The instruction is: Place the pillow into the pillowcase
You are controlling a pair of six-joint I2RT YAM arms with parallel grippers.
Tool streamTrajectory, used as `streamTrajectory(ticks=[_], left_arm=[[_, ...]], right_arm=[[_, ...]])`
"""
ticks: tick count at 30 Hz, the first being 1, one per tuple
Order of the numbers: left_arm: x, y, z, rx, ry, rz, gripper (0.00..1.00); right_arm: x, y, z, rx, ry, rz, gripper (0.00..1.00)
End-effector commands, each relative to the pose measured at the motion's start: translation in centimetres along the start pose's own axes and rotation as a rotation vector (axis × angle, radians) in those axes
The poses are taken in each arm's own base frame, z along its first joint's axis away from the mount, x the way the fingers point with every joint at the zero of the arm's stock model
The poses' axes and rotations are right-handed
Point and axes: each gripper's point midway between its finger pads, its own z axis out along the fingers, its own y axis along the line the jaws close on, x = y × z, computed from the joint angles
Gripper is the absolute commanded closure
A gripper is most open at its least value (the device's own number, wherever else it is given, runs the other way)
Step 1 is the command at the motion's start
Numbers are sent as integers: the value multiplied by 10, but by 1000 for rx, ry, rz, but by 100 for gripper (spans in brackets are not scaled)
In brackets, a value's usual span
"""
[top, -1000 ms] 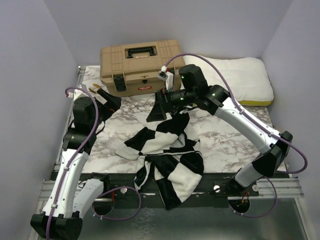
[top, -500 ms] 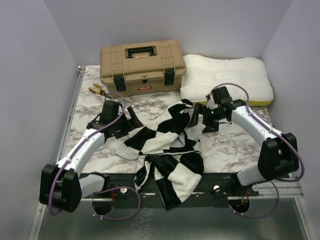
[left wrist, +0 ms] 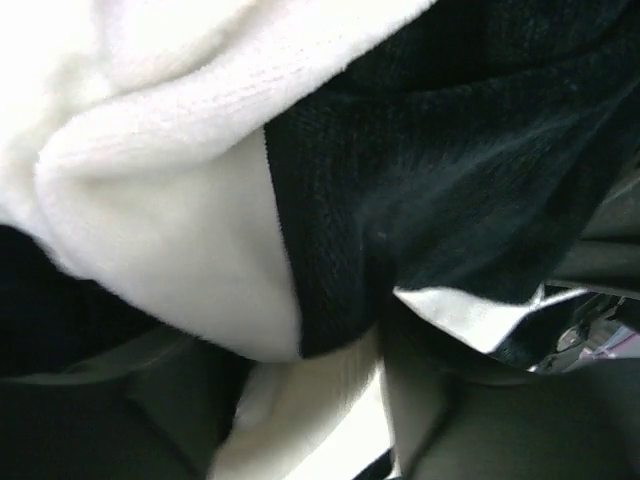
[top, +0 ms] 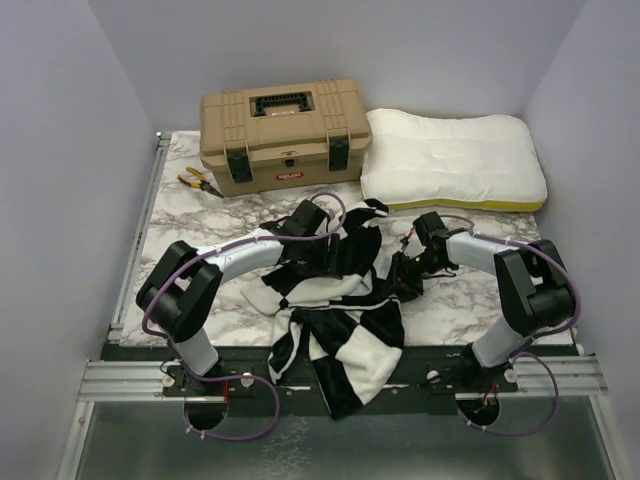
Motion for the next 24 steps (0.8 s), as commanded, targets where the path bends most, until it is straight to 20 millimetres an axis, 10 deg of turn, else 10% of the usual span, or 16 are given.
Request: streamTrajectory(ticks=[1,4,12,17,21,24], left_arm=[[-9,-9,-1,8,-34,48,61],[-24,-12,-24,-15,-123,56,100],[-74,-27,-178,-45,-652,-76,100],[-59,-47,-245,164,-820,-165,100],[-41,-73,-250,346,-777,-159,100],[-29,-82,-237,386,-718,-132,100]], right_arm=[[-22,35,-5,-108,-28,-89,84],[-52,60,-29,-66,-115,-193,99],[-142,206,-170,-75,-569,-524,100],[-124,347,-246,-465,-740,-855,100],[-81,418,-235,-666,-643,-1104,93],[-77,426,-195,-690,-492,-1092,49]])
